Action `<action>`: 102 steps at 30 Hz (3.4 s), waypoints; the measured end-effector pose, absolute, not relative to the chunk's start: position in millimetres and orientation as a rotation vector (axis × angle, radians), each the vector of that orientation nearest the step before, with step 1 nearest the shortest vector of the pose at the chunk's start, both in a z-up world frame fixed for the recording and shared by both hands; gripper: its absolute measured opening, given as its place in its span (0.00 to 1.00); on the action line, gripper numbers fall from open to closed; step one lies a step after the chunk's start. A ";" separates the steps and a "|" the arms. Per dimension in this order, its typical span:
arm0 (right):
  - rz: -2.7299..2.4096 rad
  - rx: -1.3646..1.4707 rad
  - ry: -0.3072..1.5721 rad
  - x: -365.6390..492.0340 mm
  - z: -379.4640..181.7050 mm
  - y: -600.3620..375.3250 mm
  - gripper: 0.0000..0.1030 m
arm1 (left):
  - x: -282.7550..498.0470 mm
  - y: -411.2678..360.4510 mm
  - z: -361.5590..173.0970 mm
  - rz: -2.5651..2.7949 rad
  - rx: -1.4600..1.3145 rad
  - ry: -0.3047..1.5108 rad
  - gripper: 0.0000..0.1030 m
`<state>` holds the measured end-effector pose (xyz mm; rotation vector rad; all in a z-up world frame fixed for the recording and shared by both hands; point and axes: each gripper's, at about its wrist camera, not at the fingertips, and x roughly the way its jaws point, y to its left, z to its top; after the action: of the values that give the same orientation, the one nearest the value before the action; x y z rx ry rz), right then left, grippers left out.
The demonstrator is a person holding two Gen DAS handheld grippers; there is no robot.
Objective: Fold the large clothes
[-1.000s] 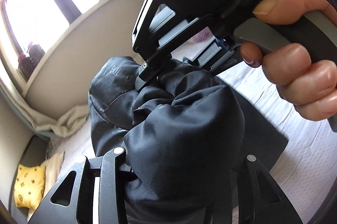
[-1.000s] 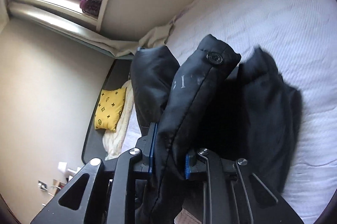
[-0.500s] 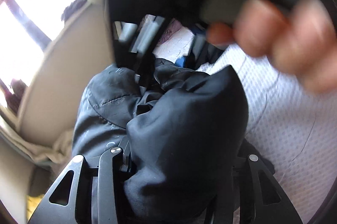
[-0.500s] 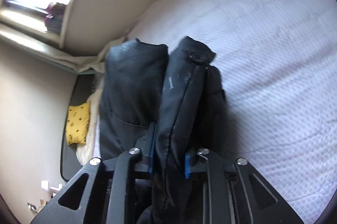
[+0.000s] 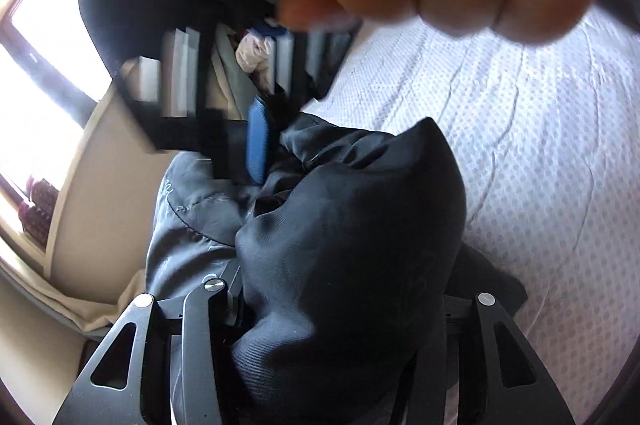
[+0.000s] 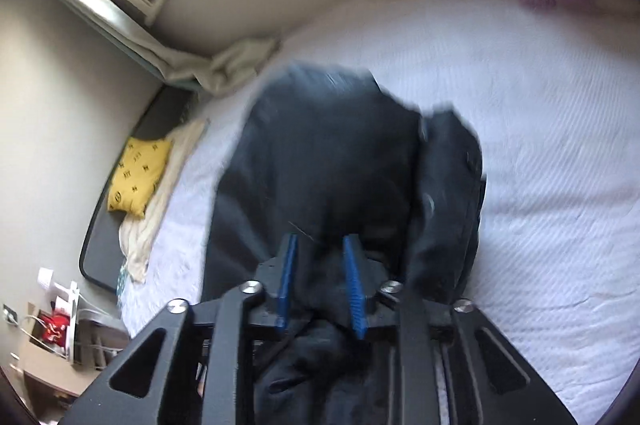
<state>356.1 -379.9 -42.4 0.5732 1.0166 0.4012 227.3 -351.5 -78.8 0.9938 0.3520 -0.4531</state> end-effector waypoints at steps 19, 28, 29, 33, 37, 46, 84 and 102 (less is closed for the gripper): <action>0.232 0.419 1.097 357.9 -77.7 -359.3 0.00 | 236.7 -220.2 19.1 -0.563 0.396 0.674 0.73; 0.169 0.391 1.090 356.9 -71.6 -346.4 0.00 | 296.6 -213.4 -5.2 -0.468 0.325 0.806 0.70; 0.154 0.377 1.082 354.7 -65.9 -345.0 0.00 | 299.2 -214.9 -4.9 -0.464 0.321 0.812 0.70; 0.042 0.258 0.937 332.5 -14.5 -329.0 0.20 | 298.9 -215.1 -7.9 -0.452 0.311 0.825 0.70; 0.202 0.257 0.842 305.4 20.0 -296.2 0.21 | 293.5 -213.6 -7.2 -0.447 0.324 0.829 0.70; 0.133 0.079 0.943 298.5 -18.4 -255.9 0.11 | 288.2 -191.8 -2.6 -0.440 0.214 0.828 0.71; 0.127 0.415 0.939 320.9 -69.1 -307.2 0.05 | 328.4 -149.6 -38.5 -0.479 0.013 0.991 0.91; 0.035 0.383 1.040 337.1 -70.3 -316.1 0.96 | 327.2 -146.4 -22.5 -0.462 0.072 0.963 0.91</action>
<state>337.1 -316.1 -70.3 0.3826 1.0396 0.0349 327.2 -146.4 -22.5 0.0717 0.9629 -0.4617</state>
